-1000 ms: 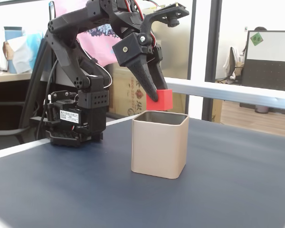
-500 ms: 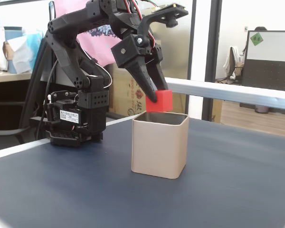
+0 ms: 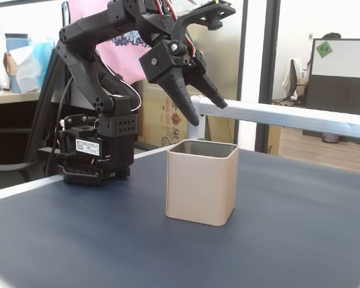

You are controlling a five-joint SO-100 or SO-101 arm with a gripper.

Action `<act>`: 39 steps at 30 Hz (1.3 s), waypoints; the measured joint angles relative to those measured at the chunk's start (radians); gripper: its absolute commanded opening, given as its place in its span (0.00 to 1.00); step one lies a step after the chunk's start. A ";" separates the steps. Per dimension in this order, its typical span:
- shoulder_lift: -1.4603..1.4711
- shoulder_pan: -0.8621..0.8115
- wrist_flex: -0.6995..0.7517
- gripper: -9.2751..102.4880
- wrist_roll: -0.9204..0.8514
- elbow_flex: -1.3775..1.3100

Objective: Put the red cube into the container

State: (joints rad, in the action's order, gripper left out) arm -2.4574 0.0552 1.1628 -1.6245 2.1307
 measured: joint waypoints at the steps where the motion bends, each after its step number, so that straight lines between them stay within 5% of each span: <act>1: 0.000 0.000 -0.005 0.51 0.000 0.000; 16: 0.000 0.000 -0.017 0.48 0.002 0.000; 24: 0.000 -0.011 -0.038 0.13 0.044 0.000; 32: -0.008 -0.209 -0.081 0.08 0.058 0.021; 39: -0.124 -0.463 -0.201 0.08 -0.132 0.258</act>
State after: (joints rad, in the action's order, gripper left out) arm -2.5817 -0.4080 0.9618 -1.7564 2.3884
